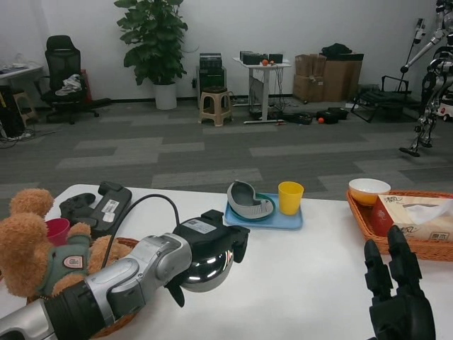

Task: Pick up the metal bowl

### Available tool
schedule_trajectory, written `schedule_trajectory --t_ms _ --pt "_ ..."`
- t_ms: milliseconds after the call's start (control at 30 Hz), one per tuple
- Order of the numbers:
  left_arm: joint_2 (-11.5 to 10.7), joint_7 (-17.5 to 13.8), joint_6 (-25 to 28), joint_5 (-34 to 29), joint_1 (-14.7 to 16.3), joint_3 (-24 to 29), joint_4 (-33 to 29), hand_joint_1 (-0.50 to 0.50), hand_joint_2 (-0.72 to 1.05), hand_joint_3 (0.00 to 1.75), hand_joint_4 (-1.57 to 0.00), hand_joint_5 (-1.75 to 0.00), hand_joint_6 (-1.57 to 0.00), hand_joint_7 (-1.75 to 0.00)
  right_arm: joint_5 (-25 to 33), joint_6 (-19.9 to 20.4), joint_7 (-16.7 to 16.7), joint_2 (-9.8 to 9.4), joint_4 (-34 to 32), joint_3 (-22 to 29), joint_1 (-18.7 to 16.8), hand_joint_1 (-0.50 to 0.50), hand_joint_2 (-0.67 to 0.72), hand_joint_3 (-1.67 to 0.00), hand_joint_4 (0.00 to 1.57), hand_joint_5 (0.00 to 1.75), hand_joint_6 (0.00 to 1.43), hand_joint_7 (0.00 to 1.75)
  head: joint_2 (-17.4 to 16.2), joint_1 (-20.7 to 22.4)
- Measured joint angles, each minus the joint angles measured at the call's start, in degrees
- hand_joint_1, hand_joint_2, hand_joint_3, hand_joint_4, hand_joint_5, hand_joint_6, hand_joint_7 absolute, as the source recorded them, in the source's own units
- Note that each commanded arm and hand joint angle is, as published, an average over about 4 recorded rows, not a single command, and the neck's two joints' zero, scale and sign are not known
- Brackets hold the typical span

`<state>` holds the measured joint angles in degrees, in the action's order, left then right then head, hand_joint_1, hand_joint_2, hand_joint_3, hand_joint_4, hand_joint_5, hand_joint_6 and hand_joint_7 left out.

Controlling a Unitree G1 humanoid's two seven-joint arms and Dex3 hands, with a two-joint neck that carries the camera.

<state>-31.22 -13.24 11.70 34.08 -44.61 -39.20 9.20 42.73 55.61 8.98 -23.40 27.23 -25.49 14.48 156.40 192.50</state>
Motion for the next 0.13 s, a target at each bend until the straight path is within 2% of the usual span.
schedule_trajectory --t_ms 133 --pt "-0.9 -0.1 0.0 -0.9 0.0 0.0 -0.9 -0.50 1.05 1.57 -1.53 -1.75 -1.20 -1.61 0.0 -0.1 -0.2 -0.12 0.0 -0.5 0.6 0.25 0.72 0.00 0.00 0.00 0.00 0.07 0.8 0.0"
